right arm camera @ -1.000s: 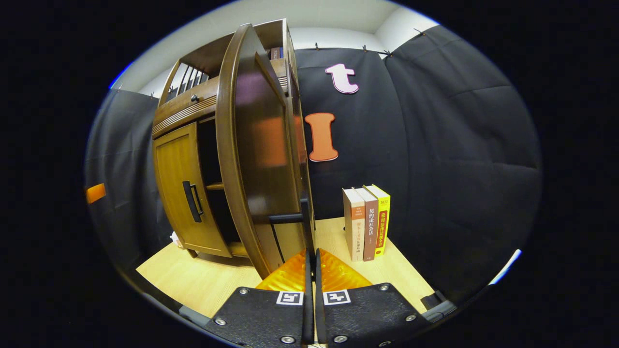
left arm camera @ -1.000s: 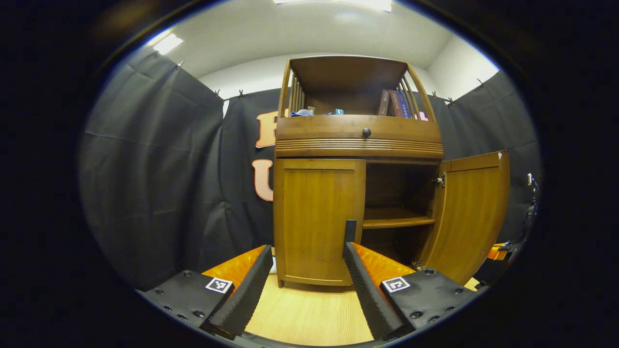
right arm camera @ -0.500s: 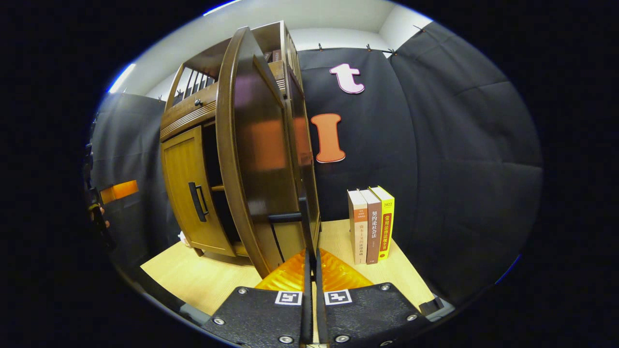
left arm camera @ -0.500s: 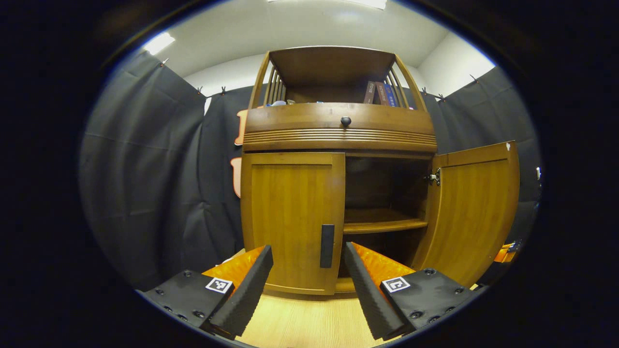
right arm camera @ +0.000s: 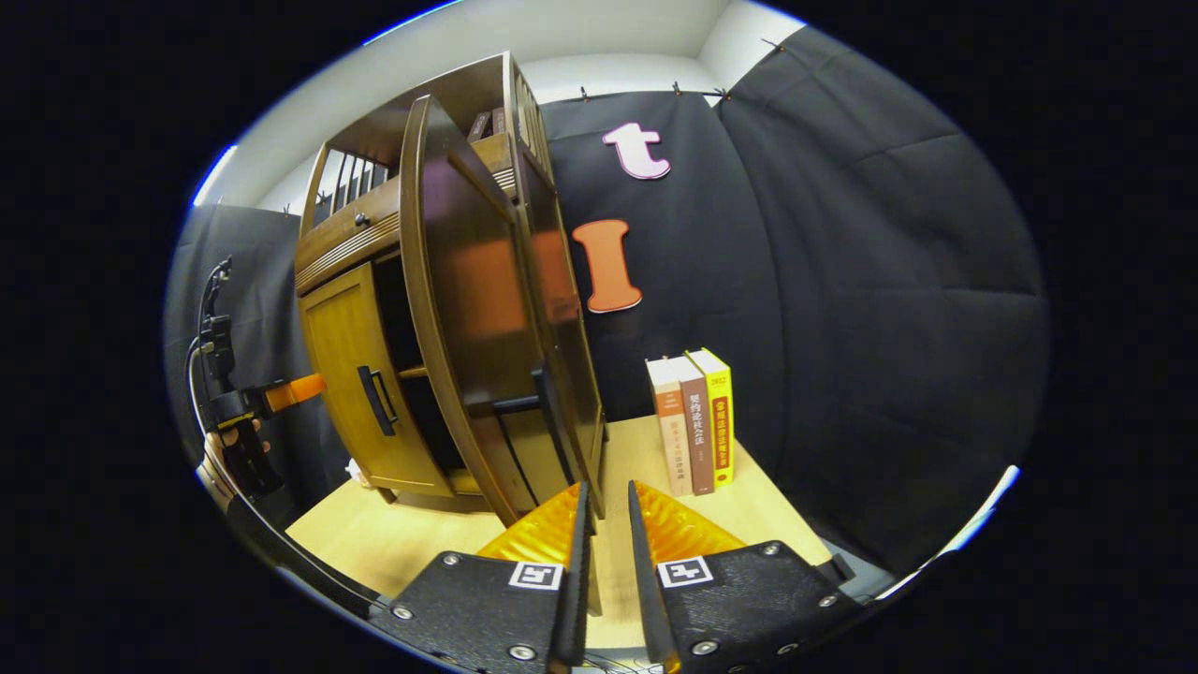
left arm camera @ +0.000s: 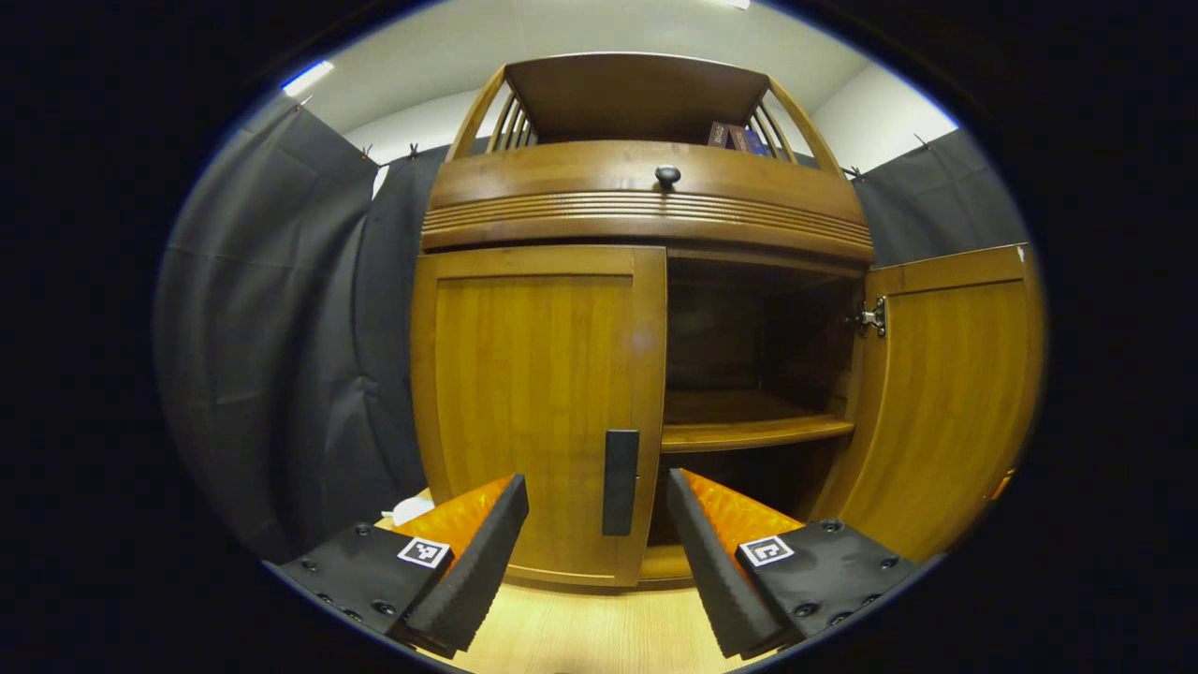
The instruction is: Open the right door of the double-door shoe cabinet with the right hand, and open the left door with the left hand.
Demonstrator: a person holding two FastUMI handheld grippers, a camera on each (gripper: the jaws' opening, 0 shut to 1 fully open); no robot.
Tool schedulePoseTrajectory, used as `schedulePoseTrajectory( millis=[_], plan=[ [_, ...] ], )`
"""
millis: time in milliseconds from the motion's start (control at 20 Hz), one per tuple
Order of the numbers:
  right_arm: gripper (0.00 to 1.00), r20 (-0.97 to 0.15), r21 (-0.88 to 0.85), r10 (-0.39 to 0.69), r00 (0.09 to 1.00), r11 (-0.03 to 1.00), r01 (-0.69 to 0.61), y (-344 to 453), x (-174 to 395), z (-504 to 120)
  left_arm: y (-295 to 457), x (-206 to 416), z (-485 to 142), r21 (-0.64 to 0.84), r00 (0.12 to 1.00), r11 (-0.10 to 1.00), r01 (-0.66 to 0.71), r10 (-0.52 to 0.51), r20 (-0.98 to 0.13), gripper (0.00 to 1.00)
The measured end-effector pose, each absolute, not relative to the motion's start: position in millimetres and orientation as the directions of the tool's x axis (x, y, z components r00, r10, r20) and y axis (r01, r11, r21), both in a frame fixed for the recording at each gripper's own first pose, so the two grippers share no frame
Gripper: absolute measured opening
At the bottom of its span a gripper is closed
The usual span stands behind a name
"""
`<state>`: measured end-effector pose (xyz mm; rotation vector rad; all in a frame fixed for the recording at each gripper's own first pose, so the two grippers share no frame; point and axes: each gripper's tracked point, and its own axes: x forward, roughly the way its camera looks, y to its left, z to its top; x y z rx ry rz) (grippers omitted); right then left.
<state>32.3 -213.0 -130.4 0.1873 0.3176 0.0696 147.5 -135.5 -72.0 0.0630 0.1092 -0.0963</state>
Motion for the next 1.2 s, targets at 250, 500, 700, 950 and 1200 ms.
schedulePoseTrajectory(
  millis=[250, 500, 700, 950, 1200],
  plan=[
    [0.50, -0.296, 0.100, -0.023, 0.955, 0.993, 0.055, -247.4, 24.8, -125.5, -143.1, 186.7, -102.2, 0.090, 0.985, 0.990, 0.110, -0.097, -0.146, 0.98],
    [0.90, -0.275, 0.096, -0.080, 0.958, 0.989, 0.111, -263.8, 16.7, -117.4, -140.0, 219.1, -123.1, 0.088, 0.982, 0.991, 0.103, -0.088, -0.165, 0.94],
    [0.99, -0.263, 0.106, -0.101, 0.960, 0.985, 0.133, -265.5, 20.6, -112.9, -138.0, 241.9, -138.1, 0.121, 0.982, 0.987, 0.104, -0.082, -0.172, 0.94],
    [0.99, -0.268, 0.090, -0.113, 0.957, 0.986, 0.142, -268.2, 20.4, -109.9, -140.6, 250.5, -157.1, 0.059, 0.974, 0.991, 0.120, -0.106, -0.202, 0.94],
    [0.99, -0.271, 0.090, -0.106, 0.957, 0.987, 0.135, -264.4, 22.6, -110.8, -142.2, 257.1, -160.5, 0.041, 0.975, 0.991, 0.125, -0.116, -0.190, 0.82]
  ],
)
